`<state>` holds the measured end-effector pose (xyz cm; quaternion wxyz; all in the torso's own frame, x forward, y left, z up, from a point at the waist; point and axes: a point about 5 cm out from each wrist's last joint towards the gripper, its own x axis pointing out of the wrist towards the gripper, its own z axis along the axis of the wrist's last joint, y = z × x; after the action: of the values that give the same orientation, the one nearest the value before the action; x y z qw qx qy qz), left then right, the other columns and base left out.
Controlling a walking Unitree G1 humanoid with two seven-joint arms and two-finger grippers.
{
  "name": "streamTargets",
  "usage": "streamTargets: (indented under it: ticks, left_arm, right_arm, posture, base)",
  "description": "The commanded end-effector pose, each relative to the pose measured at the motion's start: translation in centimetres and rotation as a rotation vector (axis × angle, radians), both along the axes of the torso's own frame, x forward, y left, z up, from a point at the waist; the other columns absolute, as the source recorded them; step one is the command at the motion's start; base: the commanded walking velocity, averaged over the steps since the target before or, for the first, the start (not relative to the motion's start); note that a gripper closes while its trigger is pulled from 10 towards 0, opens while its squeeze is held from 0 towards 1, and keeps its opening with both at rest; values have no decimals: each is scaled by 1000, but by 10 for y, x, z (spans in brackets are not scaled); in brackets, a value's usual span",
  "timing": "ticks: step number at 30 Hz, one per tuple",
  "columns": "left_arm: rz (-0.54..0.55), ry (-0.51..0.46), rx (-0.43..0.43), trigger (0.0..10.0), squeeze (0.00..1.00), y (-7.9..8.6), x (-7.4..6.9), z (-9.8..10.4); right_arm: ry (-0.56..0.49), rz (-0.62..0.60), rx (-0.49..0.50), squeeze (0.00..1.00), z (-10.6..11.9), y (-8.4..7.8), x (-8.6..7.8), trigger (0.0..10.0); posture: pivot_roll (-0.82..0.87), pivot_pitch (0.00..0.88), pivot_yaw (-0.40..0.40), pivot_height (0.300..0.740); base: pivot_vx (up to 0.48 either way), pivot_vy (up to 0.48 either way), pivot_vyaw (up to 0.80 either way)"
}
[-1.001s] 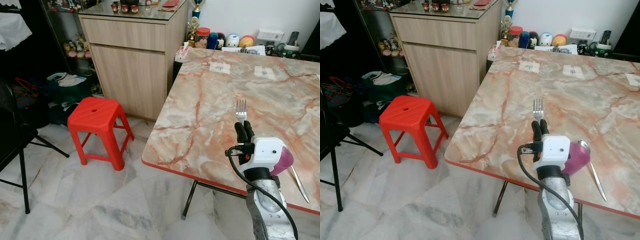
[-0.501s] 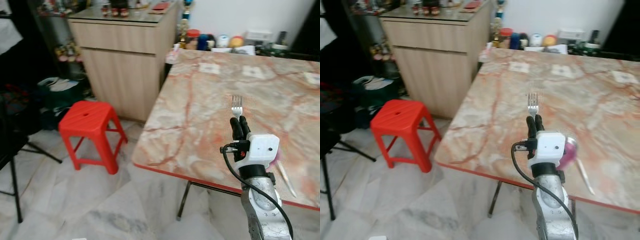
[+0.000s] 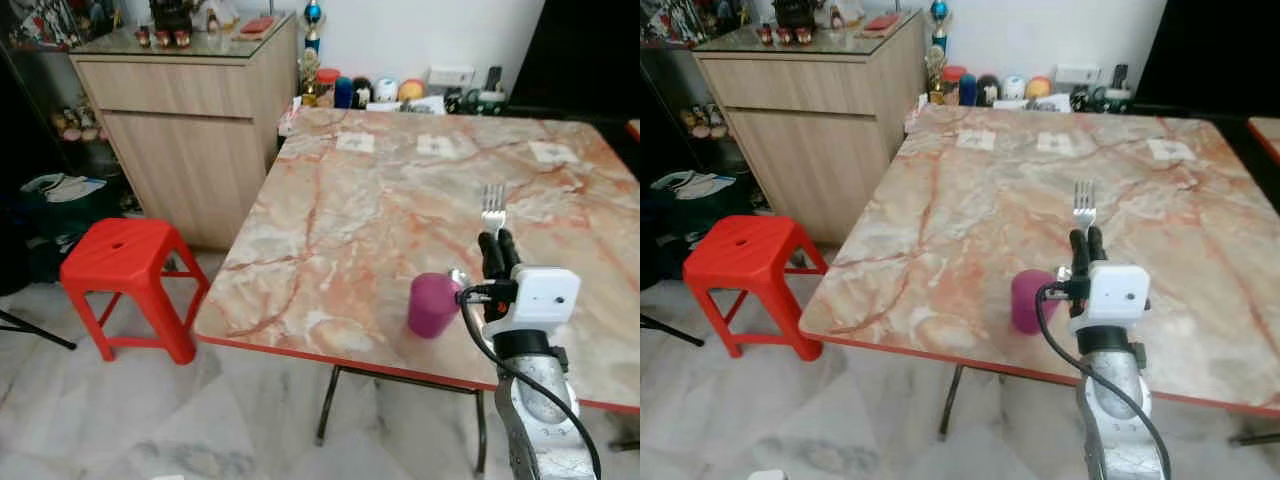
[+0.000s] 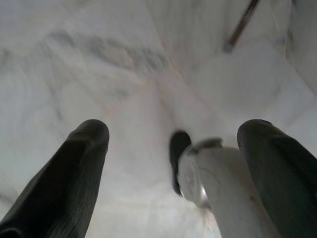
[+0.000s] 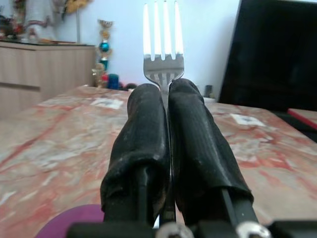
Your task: Setting the table
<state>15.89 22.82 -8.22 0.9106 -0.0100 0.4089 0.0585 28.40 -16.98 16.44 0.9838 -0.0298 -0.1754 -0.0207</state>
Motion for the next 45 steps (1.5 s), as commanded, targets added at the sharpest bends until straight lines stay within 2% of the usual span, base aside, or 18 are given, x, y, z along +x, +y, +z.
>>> streamTargets:
  ticks: [1, 15, 19, 45]
  left_arm:
    - [-10, 28, 4, 10000, 0, -1, -5, -3]
    - [-7, 38, 3, 10000, 0, -1, -9, -4]
    - [-7, 41, 2, 10000, 0, -1, -10, -5]
    - [-13, 68, 1, 10000, 0, 0, -16, -7]
  right_arm:
    - [-10, -11, -4, 0, 3, -3, 0, 10000]
    - [4, -29, 10, 0, 3, -5, 2, 10000]
    - [5, -31, 13, 0, 3, -5, 2, 10000]
    - [9, -17, -1, 0, 3, -1, 5, 10000]
  posture:
    - [3, 84, 15, 740]
    - [-7, 92, 15, 740]
    - [-11, 97, 15, 740]
    - [-9, 97, 19, 740]
  base:
    - [0, -375, 0]
    - [0, -374, 0]
    - [0, -373, -781]
    - [0, -376, 0]
